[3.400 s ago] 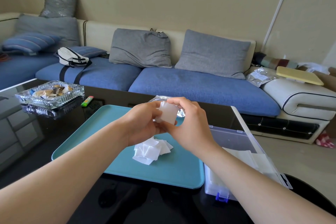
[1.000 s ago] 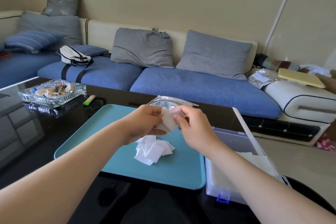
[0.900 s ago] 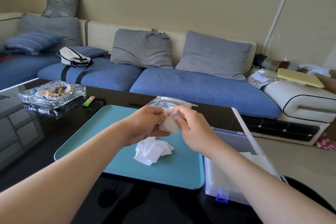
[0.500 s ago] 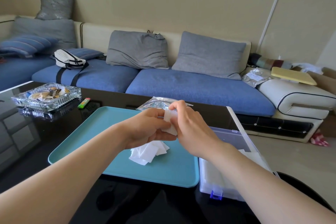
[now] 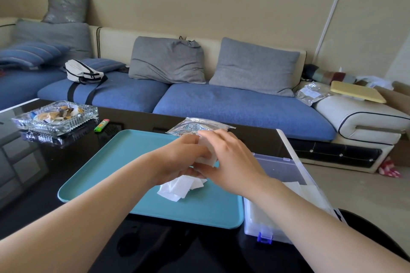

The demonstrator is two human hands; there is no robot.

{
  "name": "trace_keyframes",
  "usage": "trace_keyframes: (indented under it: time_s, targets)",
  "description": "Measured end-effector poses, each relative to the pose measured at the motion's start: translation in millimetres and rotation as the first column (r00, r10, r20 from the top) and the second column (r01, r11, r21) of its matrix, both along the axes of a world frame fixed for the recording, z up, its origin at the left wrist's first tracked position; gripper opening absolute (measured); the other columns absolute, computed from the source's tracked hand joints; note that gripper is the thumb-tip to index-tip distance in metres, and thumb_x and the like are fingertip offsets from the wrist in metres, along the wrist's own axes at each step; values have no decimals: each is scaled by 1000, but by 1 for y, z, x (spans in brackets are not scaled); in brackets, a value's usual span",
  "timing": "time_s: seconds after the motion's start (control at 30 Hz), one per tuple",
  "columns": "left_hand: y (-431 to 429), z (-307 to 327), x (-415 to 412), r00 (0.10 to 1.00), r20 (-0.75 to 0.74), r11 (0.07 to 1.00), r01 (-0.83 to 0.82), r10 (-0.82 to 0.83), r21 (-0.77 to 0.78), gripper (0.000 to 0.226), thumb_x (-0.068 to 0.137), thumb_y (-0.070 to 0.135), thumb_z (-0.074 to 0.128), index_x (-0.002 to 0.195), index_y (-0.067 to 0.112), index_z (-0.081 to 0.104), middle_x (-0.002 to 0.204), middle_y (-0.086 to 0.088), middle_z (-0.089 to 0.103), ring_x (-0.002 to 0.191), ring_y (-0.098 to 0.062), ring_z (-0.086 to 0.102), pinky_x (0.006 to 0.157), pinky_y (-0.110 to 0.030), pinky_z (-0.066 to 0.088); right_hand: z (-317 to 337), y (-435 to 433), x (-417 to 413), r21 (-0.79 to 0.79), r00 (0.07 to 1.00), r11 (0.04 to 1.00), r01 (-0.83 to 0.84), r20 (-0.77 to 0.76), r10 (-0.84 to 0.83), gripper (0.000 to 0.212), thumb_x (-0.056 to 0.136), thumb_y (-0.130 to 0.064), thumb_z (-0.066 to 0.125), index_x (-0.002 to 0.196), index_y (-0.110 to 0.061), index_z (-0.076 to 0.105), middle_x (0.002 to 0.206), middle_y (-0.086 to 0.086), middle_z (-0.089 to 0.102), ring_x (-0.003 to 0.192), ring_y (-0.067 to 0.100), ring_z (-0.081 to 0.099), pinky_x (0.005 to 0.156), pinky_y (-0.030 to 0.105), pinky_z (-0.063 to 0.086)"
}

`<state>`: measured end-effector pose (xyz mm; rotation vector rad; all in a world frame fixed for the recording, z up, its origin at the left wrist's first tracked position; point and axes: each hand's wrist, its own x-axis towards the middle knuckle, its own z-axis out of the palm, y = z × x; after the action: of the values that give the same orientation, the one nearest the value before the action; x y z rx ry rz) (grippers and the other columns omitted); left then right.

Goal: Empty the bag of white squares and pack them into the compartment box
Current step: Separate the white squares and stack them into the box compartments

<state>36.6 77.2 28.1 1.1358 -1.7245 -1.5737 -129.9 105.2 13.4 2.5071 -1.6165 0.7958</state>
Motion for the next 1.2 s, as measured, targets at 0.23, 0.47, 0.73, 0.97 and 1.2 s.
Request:
trace_keyframes:
  time_s: [0.23,0.47,0.73,0.97,1.2]
  targets:
    - [3,1,-5,998,56,999,19,-17,-28,31,99,3,39,114,6,66,101,-13,66,96,-24,65,99,-53,57,0,1,4,92,1000,996,8,24,-10,88,88,-50,77,161,-25,34,150,-2,51,139,23,44,109,39,43]
    - [2,2,-5,997,14,997,-71,71,1,25,97,2,39,104,4,62,98,-16,62,90,-30,62,87,-49,60,5,6,4,97,992,988,117,38,-121,70,83,-63,73,138,-26,52,129,-8,56,115,21,57,88,39,50]
    - [2,2,-8,997,-33,996,-62,64,58,26,97,8,42,112,5,62,96,-15,65,89,-28,61,80,-42,56,4,6,9,97,986,989,115,110,-125,53,85,-45,79,127,-22,54,126,-3,60,109,26,60,85,42,51]
    - [1,1,-13,992,-92,991,-78,89,109,41,96,15,37,131,9,58,113,-21,75,92,-29,68,89,-50,57,14,7,9,404,786,914,24,557,-267,69,94,-28,67,156,-26,39,134,-8,57,123,17,58,102,33,48]
    - [5,-1,-29,985,-69,987,-153,157,54,52,93,20,43,143,8,34,103,-18,67,80,-26,66,71,-39,55,12,17,1,260,824,947,188,482,-296,31,97,-9,47,68,-13,57,61,0,55,54,14,41,48,25,33]
